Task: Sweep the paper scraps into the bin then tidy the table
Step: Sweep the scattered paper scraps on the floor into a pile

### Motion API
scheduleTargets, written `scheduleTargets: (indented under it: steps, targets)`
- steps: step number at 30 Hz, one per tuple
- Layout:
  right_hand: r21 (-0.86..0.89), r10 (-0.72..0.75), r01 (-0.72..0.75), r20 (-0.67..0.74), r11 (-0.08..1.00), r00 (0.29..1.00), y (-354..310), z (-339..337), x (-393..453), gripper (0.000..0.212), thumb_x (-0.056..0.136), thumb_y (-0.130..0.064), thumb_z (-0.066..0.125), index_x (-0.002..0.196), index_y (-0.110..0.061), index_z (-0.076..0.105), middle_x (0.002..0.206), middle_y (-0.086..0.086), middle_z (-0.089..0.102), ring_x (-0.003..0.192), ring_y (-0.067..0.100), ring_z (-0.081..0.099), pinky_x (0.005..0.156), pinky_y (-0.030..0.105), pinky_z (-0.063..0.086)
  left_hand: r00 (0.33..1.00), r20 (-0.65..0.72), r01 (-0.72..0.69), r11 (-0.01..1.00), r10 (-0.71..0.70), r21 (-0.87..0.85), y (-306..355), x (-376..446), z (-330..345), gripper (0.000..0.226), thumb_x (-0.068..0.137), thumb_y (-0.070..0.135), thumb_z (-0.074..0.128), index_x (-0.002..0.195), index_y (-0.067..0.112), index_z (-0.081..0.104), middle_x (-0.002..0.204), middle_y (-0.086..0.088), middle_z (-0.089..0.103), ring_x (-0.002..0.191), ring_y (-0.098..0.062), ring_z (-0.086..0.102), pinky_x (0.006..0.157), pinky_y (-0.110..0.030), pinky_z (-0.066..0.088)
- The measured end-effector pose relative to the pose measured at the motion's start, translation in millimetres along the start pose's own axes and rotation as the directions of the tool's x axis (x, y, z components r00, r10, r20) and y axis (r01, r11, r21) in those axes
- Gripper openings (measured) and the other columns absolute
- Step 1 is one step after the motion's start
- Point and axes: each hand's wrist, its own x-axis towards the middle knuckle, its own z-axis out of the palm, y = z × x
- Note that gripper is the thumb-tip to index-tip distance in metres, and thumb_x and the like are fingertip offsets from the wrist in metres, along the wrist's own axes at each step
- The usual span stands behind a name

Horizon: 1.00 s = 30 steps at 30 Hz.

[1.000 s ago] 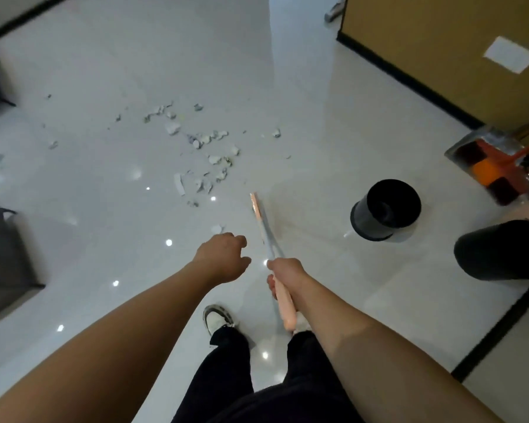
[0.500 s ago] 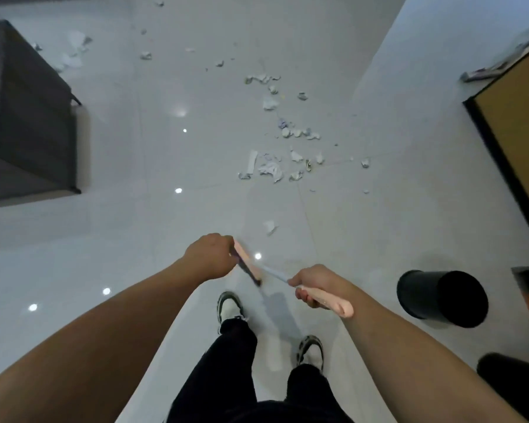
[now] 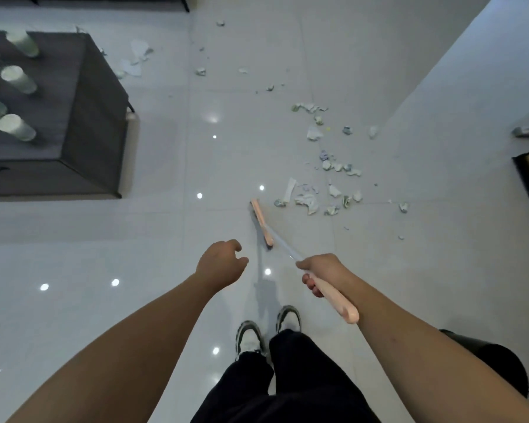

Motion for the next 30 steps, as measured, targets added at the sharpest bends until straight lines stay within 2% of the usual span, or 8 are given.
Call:
scheduleTargets:
  steps: [5, 8, 10, 15, 18, 20, 25, 30]
  targets:
    - [0.101, 0.064, -0.087, 0.209, 0.991, 0.976, -48.7, 36.3, 12.8, 0.018, 0.092, -0.013, 0.060, 0.107, -0.004, 0.055, 0.061, 0.006, 0.047, 0.039, 0.011, 0.040, 0.033, 0.019, 0.032, 0.996, -0.091, -0.004, 0.999, 0.000, -0.045, 10.5, 32.9, -36.7, 0.035, 0.087, 0.034, 0.060, 0.118, 0.019, 0.061, 0.114, -0.003, 0.062, 0.101, -0.019, 0.056, 0.075, -0.026, 0.037]
    - [0.115, 0.072, -0.098, 0.212, 0.989, 0.975, -86.3, 38.8, 38.8, 0.013, 0.093, -0.011, 0.060, 0.103, -0.006, 0.054, 0.061, 0.006, 0.047, 0.039, 0.011, 0.041, 0.032, 0.018, 0.032, 0.995, -0.098, 0.003, 0.999, -0.007, -0.037, 12.1, 62.7, -54.9, 0.037, 0.087, 0.037, 0.060, 0.120, 0.022, 0.060, 0.114, -0.001, 0.061, 0.103, -0.018, 0.055, 0.078, -0.027, 0.038]
    - [0.124, 0.040, -0.060, 0.158, 0.990, 0.987, -112.9, 27.2, 60.7, 0.007, 0.090, -0.008, 0.062, 0.094, -0.003, 0.058, 0.058, 0.008, 0.050, 0.038, 0.013, 0.042, 0.033, 0.019, 0.033, 0.996, -0.087, 0.034, 0.999, -0.034, -0.006, 14.2, 88.1, -67.5, 0.041, 0.088, 0.039, 0.059, 0.126, 0.022, 0.057, 0.117, 0.000, 0.059, 0.107, -0.018, 0.054, 0.082, -0.028, 0.040]
    - [0.111, 0.006, 0.007, -0.115, 0.994, 0.993, -173.2, -22.4, 114.8, 0.012, 0.086, -0.002, 0.061, 0.074, -0.001, 0.057, 0.055, 0.013, 0.054, 0.037, 0.020, 0.047, 0.040, 0.022, 0.039, 0.992, -0.034, 0.121, 0.992, -0.120, 0.043, 37.3, 152.4, -100.9, 0.044, 0.087, 0.040, 0.059, 0.127, 0.022, 0.055, 0.118, -0.002, 0.058, 0.108, -0.018, 0.053, 0.083, -0.028, 0.039]
    - [0.087, -0.029, 0.047, -0.201, 0.995, 0.979, -207.9, -33.7, 132.8, 0.007, 0.085, 0.001, 0.056, 0.080, -0.002, 0.055, 0.063, 0.016, 0.058, 0.041, 0.023, 0.054, 0.046, 0.027, 0.043, 0.993, -0.028, 0.119, 0.990, -0.117, 0.077, 62.3, 189.3, -121.5, 0.044, 0.088, 0.040, 0.059, 0.127, 0.022, 0.055, 0.118, -0.002, 0.058, 0.109, -0.019, 0.053, 0.082, -0.028, 0.038]
    - [0.071, -0.052, 0.068, -0.209, 0.995, 0.977, -237.6, -35.9, 140.5, 0.006, 0.085, 0.001, 0.055, 0.082, -0.004, 0.053, 0.072, 0.017, 0.059, 0.042, 0.023, 0.056, 0.045, 0.026, 0.044, 0.993, -0.025, 0.113, 0.992, -0.112, 0.059, 81.9, 216.6, -135.4, 0.044, 0.088, 0.040, 0.058, 0.127, 0.022, 0.055, 0.120, -0.002, 0.057, 0.110, -0.019, 0.052, 0.081, -0.027, 0.037]
    - [0.147, -0.050, 0.054, -0.028, 0.988, 0.998, -313.4, -25.7, 137.9, 0.005, 0.088, -0.003, 0.061, 0.089, 0.002, 0.058, 0.063, 0.012, 0.055, 0.039, 0.017, 0.050, 0.040, 0.021, 0.041, 0.998, 0.022, 0.054, 0.993, -0.056, 0.109, 110.5, 260.1, -171.4, 0.045, 0.090, 0.043, 0.055, 0.129, 0.023, 0.053, 0.125, -0.002, 0.054, 0.115, -0.019, 0.050, 0.088, -0.029, 0.039]
    - [0.063, -0.044, 0.034, 0.159, 0.997, 0.986, -394.0, 22.5, 132.5, 0.016, 0.088, -0.011, 0.067, 0.093, 0.002, 0.060, 0.053, 0.010, 0.053, 0.034, 0.014, 0.045, 0.036, 0.019, 0.037, 0.998, 0.006, 0.055, 0.992, -0.056, 0.114, 98.6, 300.2, -228.5, 0.046, 0.091, 0.043, 0.055, 0.132, 0.021, 0.052, 0.126, -0.004, 0.053, 0.117, -0.020, 0.049, 0.093, -0.030, 0.040]
